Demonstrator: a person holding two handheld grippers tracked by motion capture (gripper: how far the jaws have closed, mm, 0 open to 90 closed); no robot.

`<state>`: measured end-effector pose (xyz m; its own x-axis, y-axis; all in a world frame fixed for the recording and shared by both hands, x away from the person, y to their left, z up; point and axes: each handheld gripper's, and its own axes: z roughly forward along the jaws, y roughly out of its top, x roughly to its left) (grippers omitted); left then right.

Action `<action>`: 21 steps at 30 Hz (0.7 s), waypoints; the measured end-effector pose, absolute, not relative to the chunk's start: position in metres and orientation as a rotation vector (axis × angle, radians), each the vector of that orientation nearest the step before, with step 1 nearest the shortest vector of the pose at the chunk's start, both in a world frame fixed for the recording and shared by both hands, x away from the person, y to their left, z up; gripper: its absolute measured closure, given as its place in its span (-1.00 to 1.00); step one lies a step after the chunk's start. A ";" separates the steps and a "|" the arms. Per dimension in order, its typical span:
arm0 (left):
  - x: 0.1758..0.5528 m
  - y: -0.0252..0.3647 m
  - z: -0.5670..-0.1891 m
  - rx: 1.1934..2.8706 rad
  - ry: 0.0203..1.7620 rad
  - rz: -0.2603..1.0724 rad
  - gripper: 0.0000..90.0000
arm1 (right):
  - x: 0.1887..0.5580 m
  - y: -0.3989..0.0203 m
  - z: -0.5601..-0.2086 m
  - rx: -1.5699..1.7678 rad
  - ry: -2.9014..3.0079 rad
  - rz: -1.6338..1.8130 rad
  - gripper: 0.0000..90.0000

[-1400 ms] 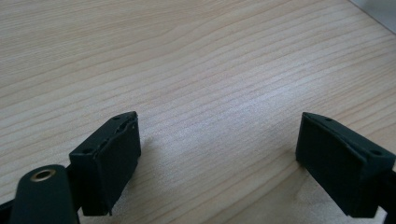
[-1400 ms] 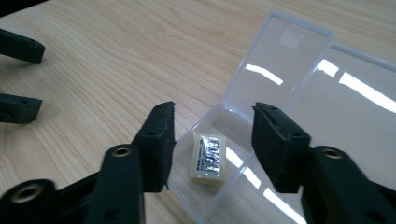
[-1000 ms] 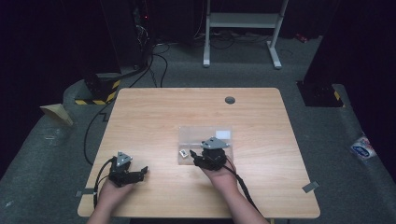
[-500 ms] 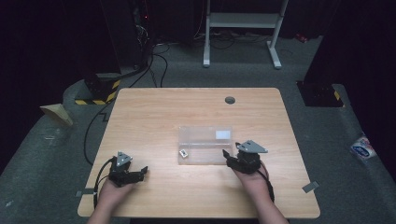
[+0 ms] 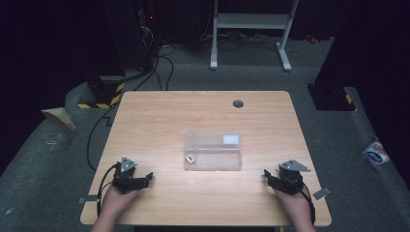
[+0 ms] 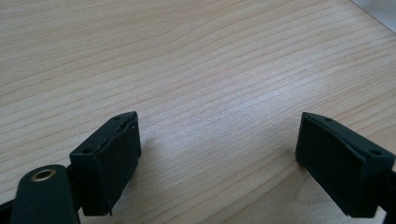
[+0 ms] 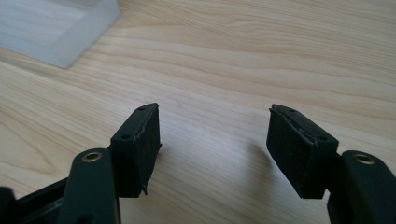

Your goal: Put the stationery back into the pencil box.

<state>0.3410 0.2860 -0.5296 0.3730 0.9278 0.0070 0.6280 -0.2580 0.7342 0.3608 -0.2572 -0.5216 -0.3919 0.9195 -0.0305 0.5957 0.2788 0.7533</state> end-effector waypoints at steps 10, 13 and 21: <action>0.341 0.286 -0.530 1.989 1.337 0.595 -0.68 | 0.363 -0.261 -0.523 1.428 2.100 0.882 -0.48; 0.341 0.286 -0.530 1.988 1.338 0.597 -0.68 | 0.365 -0.258 -0.523 1.429 2.100 0.878 -0.51; 0.341 0.286 -0.530 1.989 1.338 0.597 -0.68 | 0.365 -0.258 -0.523 1.437 2.095 0.873 -0.53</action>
